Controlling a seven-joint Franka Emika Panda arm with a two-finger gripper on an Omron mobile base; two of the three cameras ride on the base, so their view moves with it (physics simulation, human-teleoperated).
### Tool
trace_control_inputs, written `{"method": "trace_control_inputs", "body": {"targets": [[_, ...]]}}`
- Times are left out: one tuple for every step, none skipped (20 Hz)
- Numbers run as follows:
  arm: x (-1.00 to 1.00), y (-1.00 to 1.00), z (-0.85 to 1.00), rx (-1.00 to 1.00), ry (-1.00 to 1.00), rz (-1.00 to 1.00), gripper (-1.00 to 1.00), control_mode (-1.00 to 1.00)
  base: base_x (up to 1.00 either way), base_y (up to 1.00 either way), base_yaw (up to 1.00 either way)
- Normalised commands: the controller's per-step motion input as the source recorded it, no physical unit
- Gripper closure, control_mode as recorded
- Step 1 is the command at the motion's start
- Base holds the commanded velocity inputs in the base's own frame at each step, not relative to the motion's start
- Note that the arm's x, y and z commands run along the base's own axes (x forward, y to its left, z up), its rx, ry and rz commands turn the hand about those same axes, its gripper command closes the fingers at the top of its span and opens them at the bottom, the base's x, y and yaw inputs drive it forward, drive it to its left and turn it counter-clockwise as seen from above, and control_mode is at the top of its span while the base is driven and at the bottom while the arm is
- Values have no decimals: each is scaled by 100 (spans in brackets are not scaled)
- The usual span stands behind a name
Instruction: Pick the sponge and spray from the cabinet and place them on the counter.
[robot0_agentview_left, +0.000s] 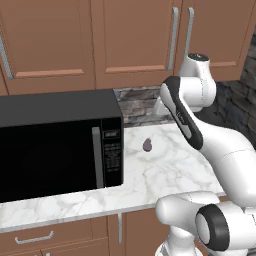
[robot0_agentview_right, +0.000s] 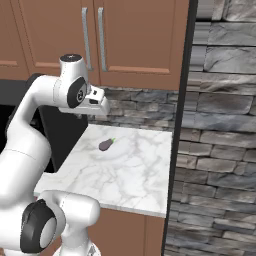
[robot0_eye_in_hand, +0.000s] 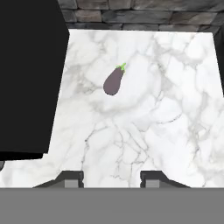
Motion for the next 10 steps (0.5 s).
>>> {"method": "trace_control_inputs", "body": {"targets": [[0, 0, 0, 0, -1, -1, -100, -100, 0, 0, 0], [-5, 0, 0, 0, -9, -4, -100, -100, 0, 0, 0], [-10, -8, 0, 0, -10, -5, -100, -100, 0, 0, 0], [-16, -12, 4, 0, -14, -5, -100, -100, 0, 0, 0], [-18, -13, 8, 0, -15, -6, -100, -100, 0, 0, 0], [-17, -16, 9, 0, -10, -6, -100, -100, 0, 0, 0], [-18, -16, 16, 1, -8, -8, -100, -100, 0, 0, 0], [-21, -19, 22, 0, -9, -8, -100, -100, 0, 0, 0], [-24, -21, 25, 0, -10, -8, -100, -100, 0, 0, 0], [-25, -26, 27, 0, -12, -7, -100, -100, 0, 0, 0]]}}
